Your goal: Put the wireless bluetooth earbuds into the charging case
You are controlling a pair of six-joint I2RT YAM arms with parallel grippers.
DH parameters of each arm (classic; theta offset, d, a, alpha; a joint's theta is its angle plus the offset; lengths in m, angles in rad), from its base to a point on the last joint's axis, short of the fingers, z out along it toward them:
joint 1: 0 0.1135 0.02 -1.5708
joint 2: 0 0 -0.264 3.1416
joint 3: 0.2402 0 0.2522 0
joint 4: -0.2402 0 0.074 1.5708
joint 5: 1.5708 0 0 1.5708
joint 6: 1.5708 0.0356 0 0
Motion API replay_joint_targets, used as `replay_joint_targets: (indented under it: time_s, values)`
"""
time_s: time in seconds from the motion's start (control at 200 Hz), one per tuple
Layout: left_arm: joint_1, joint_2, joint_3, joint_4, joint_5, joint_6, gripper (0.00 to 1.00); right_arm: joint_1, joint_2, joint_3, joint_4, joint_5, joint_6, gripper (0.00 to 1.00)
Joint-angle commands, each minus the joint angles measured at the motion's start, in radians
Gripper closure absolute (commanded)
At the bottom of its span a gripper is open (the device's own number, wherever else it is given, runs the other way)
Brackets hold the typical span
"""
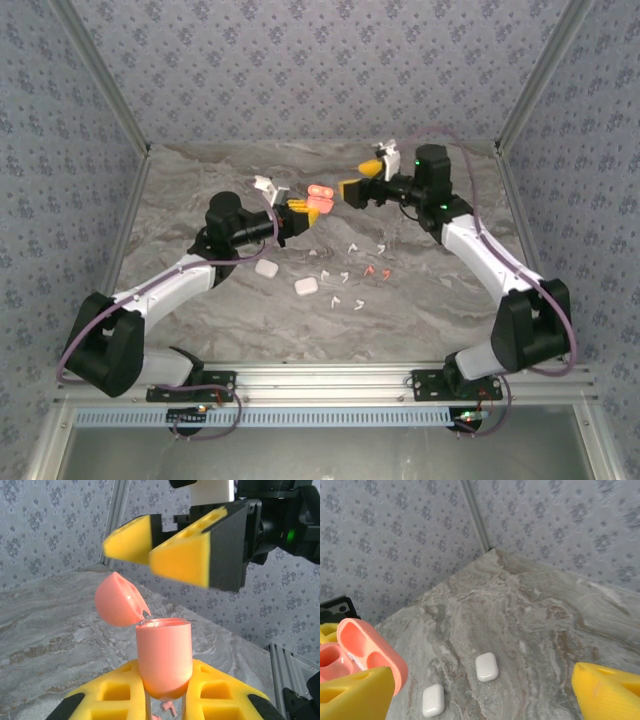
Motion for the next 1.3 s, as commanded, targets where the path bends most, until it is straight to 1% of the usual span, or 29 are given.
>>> replay_joint_targets:
  time_s: [0.0, 0.105, 0.175, 0.24, 0.295, 0.385, 0.415, 0.52, 0.71, 0.894, 0.999, 1.114, 1.294]
  values:
    - [-0.007, -0.034, -0.04, 0.112, -0.016, 0.078, 1.0, -0.043, -0.115, -0.024, -0.094, 0.004, 0.046, 0.06]
    - [-0.007, -0.051, -0.063, 0.125, -0.03, 0.121, 1.0, -0.06, -0.164, -0.035, -0.268, 0.052, 0.039, 0.05]
    - [-0.008, -0.066, -0.072, 0.122, -0.032, 0.142, 1.0, -0.062, -0.167, -0.029, -0.426, 0.123, 0.046, 0.06]
    - [-0.008, -0.083, -0.079, 0.119, -0.027, 0.157, 1.0, -0.063, -0.153, -0.036, -0.558, 0.206, 0.077, 0.11]
    - [-0.008, -0.098, -0.084, 0.112, -0.024, 0.169, 1.0, -0.057, -0.133, -0.053, -0.649, 0.286, 0.115, 0.17]
    - [-0.008, -0.125, -0.083, 0.091, -0.008, 0.186, 1.0, -0.029, -0.099, -0.1, -0.755, 0.438, 0.177, 0.26]
    - [-0.007, -0.133, -0.082, 0.085, -0.005, 0.19, 1.0, -0.018, -0.087, -0.114, -0.771, 0.472, 0.193, 0.27]
    - [-0.008, -0.152, -0.082, 0.075, 0.001, 0.199, 1.0, 0.012, -0.022, -0.151, -0.78, 0.541, 0.241, 0.35]
    - [-0.009, -0.167, -0.072, 0.05, 0.008, 0.206, 1.0, 0.033, 0.131, -0.132, -0.775, 0.582, 0.257, 0.43]
    - [-0.01, -0.166, -0.068, 0.039, 0.008, 0.207, 1.0, 0.036, 0.209, -0.138, -0.722, 0.568, 0.269, 0.48]
    - [-0.014, -0.165, -0.061, 0.024, 0.009, 0.21, 1.0, 0.039, 0.245, -0.131, -0.721, 0.56, 0.267, 0.51]
    - [-0.015, -0.163, -0.06, 0.018, 0.005, 0.213, 1.0, 0.044, 0.257, -0.136, -0.678, 0.544, 0.267, 0.55]
    - [-0.015, -0.159, -0.055, 0.006, 0.003, 0.214, 1.0, 0.046, 0.275, -0.132, -0.673, 0.532, 0.263, 0.59]
